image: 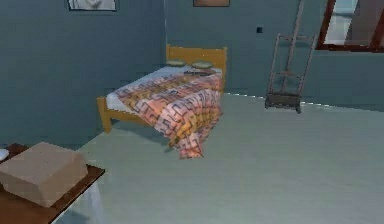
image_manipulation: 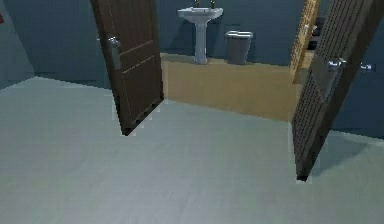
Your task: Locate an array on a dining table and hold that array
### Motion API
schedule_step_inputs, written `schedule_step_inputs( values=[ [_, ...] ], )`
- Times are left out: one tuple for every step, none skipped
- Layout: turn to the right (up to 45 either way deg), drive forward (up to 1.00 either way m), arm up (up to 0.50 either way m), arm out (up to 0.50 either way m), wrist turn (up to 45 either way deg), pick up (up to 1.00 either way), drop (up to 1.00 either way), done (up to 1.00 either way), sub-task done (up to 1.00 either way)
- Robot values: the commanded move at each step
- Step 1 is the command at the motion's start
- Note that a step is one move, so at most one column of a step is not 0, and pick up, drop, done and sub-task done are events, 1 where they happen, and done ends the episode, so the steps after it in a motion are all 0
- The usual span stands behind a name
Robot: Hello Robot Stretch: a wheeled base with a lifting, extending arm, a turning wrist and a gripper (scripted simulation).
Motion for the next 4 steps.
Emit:
schedule_step_inputs(
  values=[
    [0.0, 0.55, 0.0, 0.0, 0.0, 0.0, 0.0, 0.0, 0.0],
    [-45.0, 0.0, 0.0, 0.0, 0.0, 0.0, 0.0, 0.0, 0.0],
    [-45.0, 0.0, 0.0, 0.0, 0.0, 0.0, 0.0, 0.0, 0.0],
    [-45.0, 0.0, 0.0, 0.0, 0.0, 0.0, 0.0, 0.0, 0.0]
  ],
)
